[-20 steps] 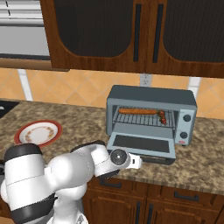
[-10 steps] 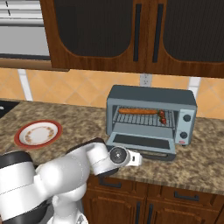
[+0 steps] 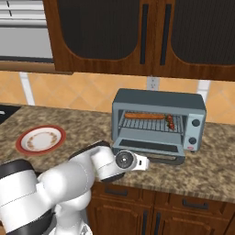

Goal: Pick up the kebab skewer and baguette bread, and place them inside the toaster oven. Close the toaster oven door and start by setting the timer.

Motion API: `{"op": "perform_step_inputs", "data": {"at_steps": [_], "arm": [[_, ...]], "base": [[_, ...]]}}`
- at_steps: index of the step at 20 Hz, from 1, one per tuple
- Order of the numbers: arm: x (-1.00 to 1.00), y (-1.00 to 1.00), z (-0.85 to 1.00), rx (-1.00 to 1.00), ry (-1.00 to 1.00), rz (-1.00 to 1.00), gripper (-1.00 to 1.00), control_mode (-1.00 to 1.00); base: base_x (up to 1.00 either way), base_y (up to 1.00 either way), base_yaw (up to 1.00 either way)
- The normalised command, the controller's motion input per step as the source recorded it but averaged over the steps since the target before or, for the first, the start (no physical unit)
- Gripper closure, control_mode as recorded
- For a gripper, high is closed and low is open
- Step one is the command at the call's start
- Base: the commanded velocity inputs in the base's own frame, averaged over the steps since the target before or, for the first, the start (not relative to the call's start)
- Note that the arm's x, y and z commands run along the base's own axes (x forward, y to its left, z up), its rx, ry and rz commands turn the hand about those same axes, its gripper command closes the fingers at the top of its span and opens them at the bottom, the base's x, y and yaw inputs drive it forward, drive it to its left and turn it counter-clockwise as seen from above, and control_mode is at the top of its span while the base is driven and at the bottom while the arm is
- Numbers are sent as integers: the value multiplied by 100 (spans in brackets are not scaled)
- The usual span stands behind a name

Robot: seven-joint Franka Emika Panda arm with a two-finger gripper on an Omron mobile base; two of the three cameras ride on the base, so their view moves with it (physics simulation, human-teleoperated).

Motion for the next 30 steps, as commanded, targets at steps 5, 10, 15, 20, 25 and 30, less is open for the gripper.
{"op": "perform_step_inputs", "data": {"at_steps": [5, 10, 15, 20, 25, 30], "arm": [[60, 0, 65, 0, 0, 0, -100, -100], [36, 0, 92, 0, 0, 0, -100, -100], [27, 0, 100, 0, 0, 0, -100, -100], [30, 0, 92, 0, 0, 0, -100, -100], [39, 0, 53, 0, 8, 0, -100, -100], [49, 0, 23, 0, 10, 0, -100, -100]], "base": [[0, 0, 0], [0, 0, 0], [0, 0, 0], [0, 0, 0], [0, 0, 0], [0, 0, 0]]}}
